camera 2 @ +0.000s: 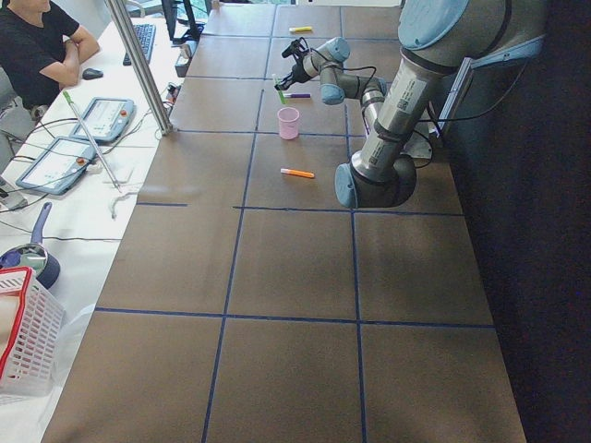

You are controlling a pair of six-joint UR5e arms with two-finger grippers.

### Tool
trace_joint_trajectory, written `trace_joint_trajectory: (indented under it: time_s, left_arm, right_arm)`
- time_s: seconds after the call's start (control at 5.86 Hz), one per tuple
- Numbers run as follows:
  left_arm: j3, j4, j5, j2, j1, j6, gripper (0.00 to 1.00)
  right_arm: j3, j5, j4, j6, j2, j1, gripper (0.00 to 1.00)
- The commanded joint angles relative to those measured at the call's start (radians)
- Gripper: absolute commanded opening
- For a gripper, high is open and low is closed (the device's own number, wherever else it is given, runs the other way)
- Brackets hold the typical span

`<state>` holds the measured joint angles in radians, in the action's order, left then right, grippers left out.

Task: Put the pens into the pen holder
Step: 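Carry the green highlighter with the left gripper over the pink cup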

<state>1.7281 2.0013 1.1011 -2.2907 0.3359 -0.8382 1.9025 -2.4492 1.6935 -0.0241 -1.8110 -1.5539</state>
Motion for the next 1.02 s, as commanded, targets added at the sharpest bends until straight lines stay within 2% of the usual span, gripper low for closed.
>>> trace_joint_trajectory:
  time_s: [0.0,0.17,0.34,0.51,0.85]
  left_arm:
    - [-0.05,0.005,-0.128,0.04,-0.072,-0.002,0.01]
    - [-0.054,0.102,-0.163,0.046,-0.125,-0.004,0.02]
    - [-0.062,0.118,-0.164,0.056,-0.13,-0.007,0.35]
    - [-0.061,0.119,-0.162,0.056,-0.129,-0.007,0.99]
    - [-0.03,0.134,-0.162,0.05,-0.108,-0.012,1.0]
  right_arm:
    - [0.0,-0.001,0.001,0.001,-0.001,0.0,1.0]
    - [0.0,-0.001,0.0,0.001,-0.001,0.0,1.0]
    - [0.0,-0.001,0.0,0.001,0.001,0.0,1.0]
    - [0.007,-0.001,-0.002,0.006,0.001,0.015,1.0]
    - [-0.022,-0.022,-0.113,0.01,0.006,0.04,1.0]
